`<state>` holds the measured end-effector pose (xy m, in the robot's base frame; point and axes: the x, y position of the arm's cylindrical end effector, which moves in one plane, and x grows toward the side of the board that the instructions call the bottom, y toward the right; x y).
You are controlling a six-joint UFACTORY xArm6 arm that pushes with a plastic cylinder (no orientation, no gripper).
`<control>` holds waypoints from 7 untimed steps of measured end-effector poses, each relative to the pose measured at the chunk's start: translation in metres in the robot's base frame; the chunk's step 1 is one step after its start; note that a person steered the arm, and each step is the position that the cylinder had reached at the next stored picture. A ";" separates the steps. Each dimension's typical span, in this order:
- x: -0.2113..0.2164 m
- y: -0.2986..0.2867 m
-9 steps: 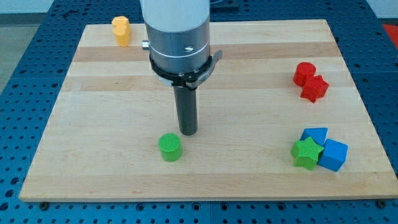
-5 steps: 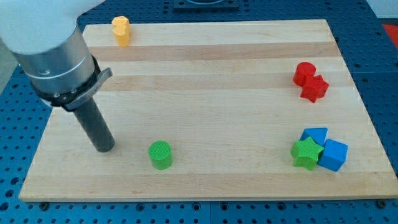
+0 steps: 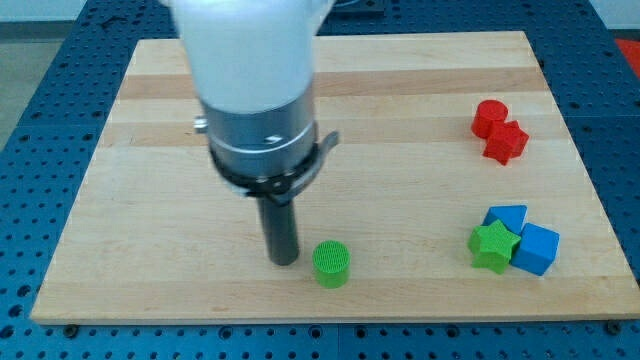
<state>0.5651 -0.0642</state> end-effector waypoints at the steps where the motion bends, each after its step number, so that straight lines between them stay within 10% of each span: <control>1: 0.027 -0.030; 7: 0.021 0.024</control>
<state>0.5860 -0.0407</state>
